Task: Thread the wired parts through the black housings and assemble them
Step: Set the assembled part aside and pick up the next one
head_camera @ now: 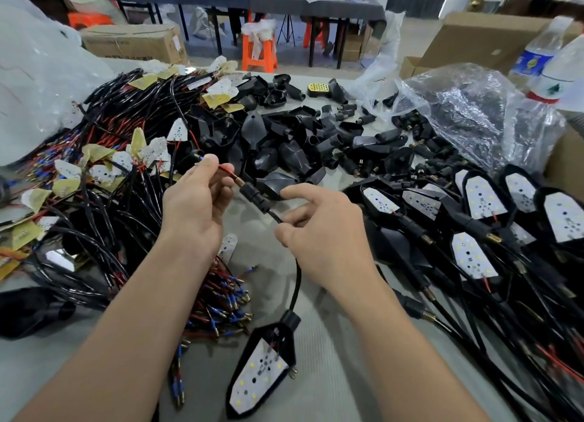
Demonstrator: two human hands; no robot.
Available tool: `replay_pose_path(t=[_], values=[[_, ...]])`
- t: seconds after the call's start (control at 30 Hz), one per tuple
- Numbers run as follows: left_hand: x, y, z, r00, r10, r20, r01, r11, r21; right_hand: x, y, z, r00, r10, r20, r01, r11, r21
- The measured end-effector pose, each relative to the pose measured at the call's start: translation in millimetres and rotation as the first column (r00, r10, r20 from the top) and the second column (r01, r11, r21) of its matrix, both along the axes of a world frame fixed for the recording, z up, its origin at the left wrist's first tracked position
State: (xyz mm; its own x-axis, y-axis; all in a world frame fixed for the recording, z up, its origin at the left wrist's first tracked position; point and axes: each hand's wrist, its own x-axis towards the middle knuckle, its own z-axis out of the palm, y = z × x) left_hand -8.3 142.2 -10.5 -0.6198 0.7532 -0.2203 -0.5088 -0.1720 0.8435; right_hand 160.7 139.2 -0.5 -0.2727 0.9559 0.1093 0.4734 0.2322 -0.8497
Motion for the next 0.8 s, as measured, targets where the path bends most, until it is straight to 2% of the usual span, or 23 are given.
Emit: replay_pose_path(t=[0.13, 0.3, 0.37, 0.47, 0.63, 0.73, 0.8], values=[[13, -1, -6, 0.936, -0.243, -0.256, 0.198, 0.962, -0.19, -2, 1, -2, 0.992, -0.043, -0.12, 0.039, 0.999, -0.037], [17, -3, -5, 0.892, -0.363, -0.27, 0.347, 0.932, -0.107, -1, 2, -4, 0.986, -0.087, -0.141, 0.089, 0.996, 0.003], [21, -5, -5, 0.853, -0.394, -0.341, 0.384, 0.918, -0.101, 0, 2, -4, 0.991, -0.093, -0.1, 0.1, 0.993, 0.062], [29, -7, -5, 0.826, -0.393, -0.403, 0.393, 0.915, -0.086, 2, 3, -3, 0.994, -0.095, -0.061, 0.1, 0.991, 0.085], [33, -10, -1, 0.847, -0.381, -0.37, 0.369, 0.923, -0.106, 2, 4, 1, 0.971, -0.004, -0.237, -0.019, 0.995, -0.095], [34, -11, -1, 0.859, -0.272, -0.434, 0.264, 0.961, -0.081, 2, 4, 2, 0.984, 0.022, -0.179, -0.044, 0.991, -0.123], [28, -9, 1, 0.898, -0.135, -0.42, 0.142, 0.99, -0.014, 5, 3, 3, 0.989, 0.114, -0.091, -0.129, 0.976, -0.175]])
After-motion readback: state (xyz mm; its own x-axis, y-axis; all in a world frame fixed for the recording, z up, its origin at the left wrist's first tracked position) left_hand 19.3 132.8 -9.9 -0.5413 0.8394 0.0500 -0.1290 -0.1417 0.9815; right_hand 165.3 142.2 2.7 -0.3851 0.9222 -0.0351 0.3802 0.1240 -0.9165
